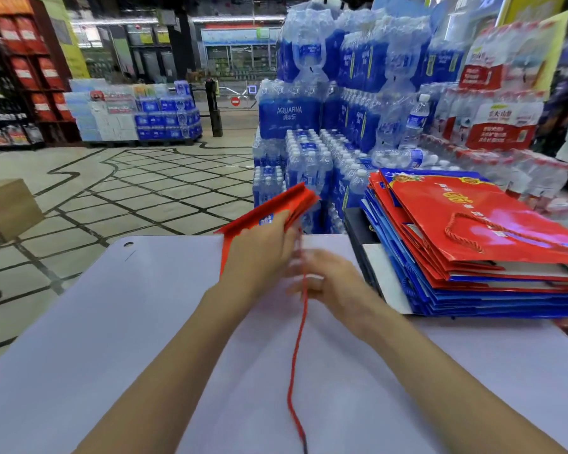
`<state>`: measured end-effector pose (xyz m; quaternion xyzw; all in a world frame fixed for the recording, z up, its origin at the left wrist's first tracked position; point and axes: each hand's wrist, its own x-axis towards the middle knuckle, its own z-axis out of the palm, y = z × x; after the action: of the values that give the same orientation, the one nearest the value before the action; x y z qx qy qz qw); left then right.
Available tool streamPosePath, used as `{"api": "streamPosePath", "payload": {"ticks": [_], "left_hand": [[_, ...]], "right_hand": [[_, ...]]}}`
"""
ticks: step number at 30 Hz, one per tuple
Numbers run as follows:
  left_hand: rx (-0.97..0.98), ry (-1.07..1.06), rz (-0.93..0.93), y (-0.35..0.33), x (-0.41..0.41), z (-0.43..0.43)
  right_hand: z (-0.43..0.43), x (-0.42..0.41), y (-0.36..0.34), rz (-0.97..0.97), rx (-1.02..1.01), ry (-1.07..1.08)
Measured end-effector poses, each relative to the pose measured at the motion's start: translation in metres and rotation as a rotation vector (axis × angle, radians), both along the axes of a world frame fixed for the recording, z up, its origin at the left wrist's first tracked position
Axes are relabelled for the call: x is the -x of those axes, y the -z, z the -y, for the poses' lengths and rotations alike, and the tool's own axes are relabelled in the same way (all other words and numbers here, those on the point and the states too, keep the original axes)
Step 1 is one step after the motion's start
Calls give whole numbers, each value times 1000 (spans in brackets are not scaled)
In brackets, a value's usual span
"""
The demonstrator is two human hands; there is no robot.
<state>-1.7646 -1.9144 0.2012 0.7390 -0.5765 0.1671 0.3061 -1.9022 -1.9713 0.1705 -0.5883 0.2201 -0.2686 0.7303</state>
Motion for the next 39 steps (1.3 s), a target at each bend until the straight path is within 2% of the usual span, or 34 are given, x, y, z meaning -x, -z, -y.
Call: {"api": "streamPosePath", "payload": {"ticks": [3,7,10,12,15,19,22,24,26,28,30,32,36,37,39], "left_hand": [[164,-1,-78,-10,-3,1],[351,-34,-307,-16,2,-5],[542,-101,-597,-19,6,-8],[673,-150,-843,-18,6,-7],[804,-164,-1168,-8,5,-7],[799,-169,-1344,9,-6,-16],[680,-140,-1540,22,-28,-28],[447,-142,-1589,30,-40,-42],[185,-199,-1442,41,-47,-57],[-46,-371,-1055,50,-51,-69],[-263,-483,-700,51,-51,-77],[-432,-518,-449,50,-53,-77],[-584,-540,-129,45,-53,-65],[-587,-502,-81,43,-53,-60],[-578,-296,-76,39,-49,-44]], "right_hand": [[-10,-3,13,-69,137,-123],[-3,-9,8,-166,86,10],[6,-10,3,-313,-77,43],[5,-11,1,-428,-57,17],[3,-15,6,-438,-103,5],[18,-17,20,-321,-157,197],[33,-8,19,-431,30,331],[45,0,20,-580,249,401],[49,6,19,-797,510,434],[48,8,20,-939,709,397],[44,7,21,-988,843,350],[42,7,22,-986,976,327],[47,4,20,-953,1153,201],[49,3,19,-952,1163,160],[53,3,17,-954,1190,108]]}}
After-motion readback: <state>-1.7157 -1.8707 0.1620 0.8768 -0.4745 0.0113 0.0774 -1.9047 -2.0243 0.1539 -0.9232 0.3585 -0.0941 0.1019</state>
